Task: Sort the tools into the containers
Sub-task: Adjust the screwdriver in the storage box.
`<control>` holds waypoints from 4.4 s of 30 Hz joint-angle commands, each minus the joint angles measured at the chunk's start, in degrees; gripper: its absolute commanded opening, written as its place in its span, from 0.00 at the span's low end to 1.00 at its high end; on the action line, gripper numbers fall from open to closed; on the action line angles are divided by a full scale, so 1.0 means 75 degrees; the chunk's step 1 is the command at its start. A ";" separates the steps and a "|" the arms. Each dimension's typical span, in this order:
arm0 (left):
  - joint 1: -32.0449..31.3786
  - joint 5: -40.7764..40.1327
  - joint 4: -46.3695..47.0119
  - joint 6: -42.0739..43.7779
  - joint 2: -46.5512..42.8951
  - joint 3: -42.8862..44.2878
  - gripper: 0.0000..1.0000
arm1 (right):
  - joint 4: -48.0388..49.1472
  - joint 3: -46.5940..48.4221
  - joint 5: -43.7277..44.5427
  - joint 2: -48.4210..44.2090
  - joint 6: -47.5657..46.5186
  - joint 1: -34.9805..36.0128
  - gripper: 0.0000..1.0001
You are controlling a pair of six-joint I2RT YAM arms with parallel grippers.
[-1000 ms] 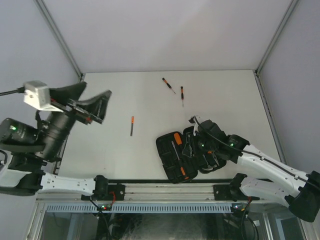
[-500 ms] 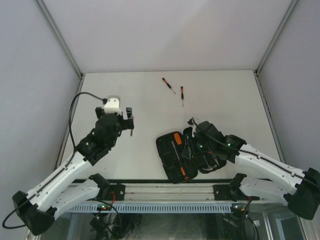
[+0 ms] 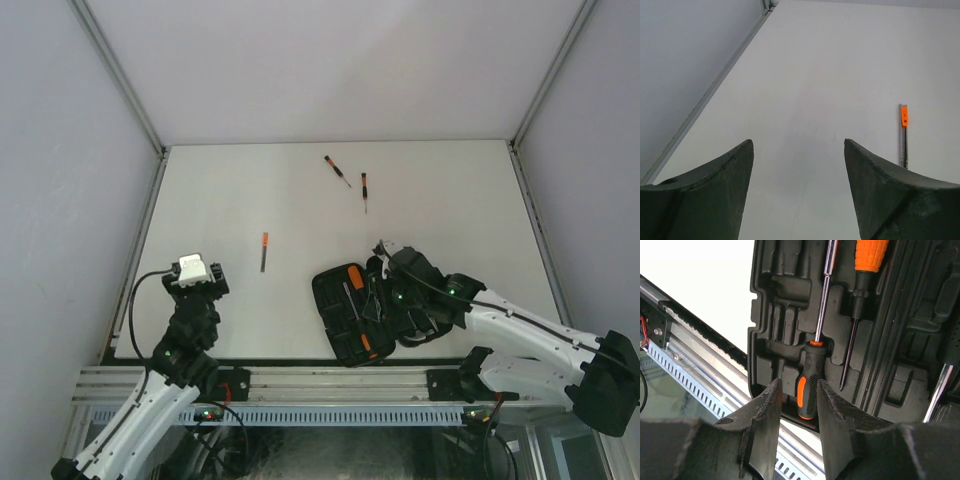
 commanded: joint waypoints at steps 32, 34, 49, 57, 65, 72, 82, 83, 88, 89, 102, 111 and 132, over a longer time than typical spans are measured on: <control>0.0916 -0.0355 0.0306 0.0226 -0.2335 -0.1384 0.86 | 0.0985 0.0818 -0.0289 0.2027 -0.0561 0.0306 0.33; 0.0916 -0.0657 0.0143 0.0249 -0.3244 -0.1754 0.85 | 0.1008 0.0806 -0.0314 0.2023 -0.0594 0.0311 0.33; 0.0918 -0.0375 0.0411 0.0285 -0.2633 -0.1720 1.00 | 0.0496 0.0770 0.0183 0.2209 -0.0699 0.0306 0.32; 0.0916 -0.0382 0.0373 0.0295 -0.2700 -0.1735 1.00 | 0.0261 0.0917 0.0583 0.2538 -0.0434 0.0610 0.29; 0.0923 -0.0385 0.0376 0.0290 -0.2697 -0.1726 1.00 | 0.0072 0.0935 0.1000 0.2761 0.0064 0.1090 0.23; 0.0924 -0.0385 0.0376 0.0295 -0.2693 -0.1726 1.00 | -0.0033 0.0981 0.1418 0.3201 0.0442 0.1360 0.10; 0.0916 -0.0391 0.0376 0.0295 -0.2694 -0.1726 1.00 | -0.0398 0.0984 0.1979 0.3966 0.0788 0.1860 0.00; 0.0916 -0.0383 0.0376 0.0294 -0.2695 -0.1726 1.00 | -0.0445 0.0983 0.2010 0.4044 0.0819 0.1926 0.00; 0.0916 -0.0390 0.0376 0.0294 -0.2694 -0.1726 1.00 | -0.0519 0.0979 0.1989 0.4176 0.0967 0.2118 0.00; 0.0921 -0.0388 0.0376 0.0292 -0.2700 -0.1726 1.00 | -0.0526 0.0976 0.1991 0.4135 0.1010 0.2154 0.00; 0.0916 -0.0385 0.0376 0.0292 -0.2702 -0.1726 1.00 | -0.0519 0.0937 0.1998 0.4023 0.1405 0.2290 0.00; 0.0916 -0.0385 0.0376 0.0291 -0.2698 -0.1726 1.00 | -0.0489 0.0929 0.2073 0.4072 0.1408 0.2303 0.00; 0.0918 -0.0379 0.0370 0.0296 -0.2700 -0.1727 1.00 | -0.0344 0.0933 0.1966 0.4258 0.1477 0.2327 0.00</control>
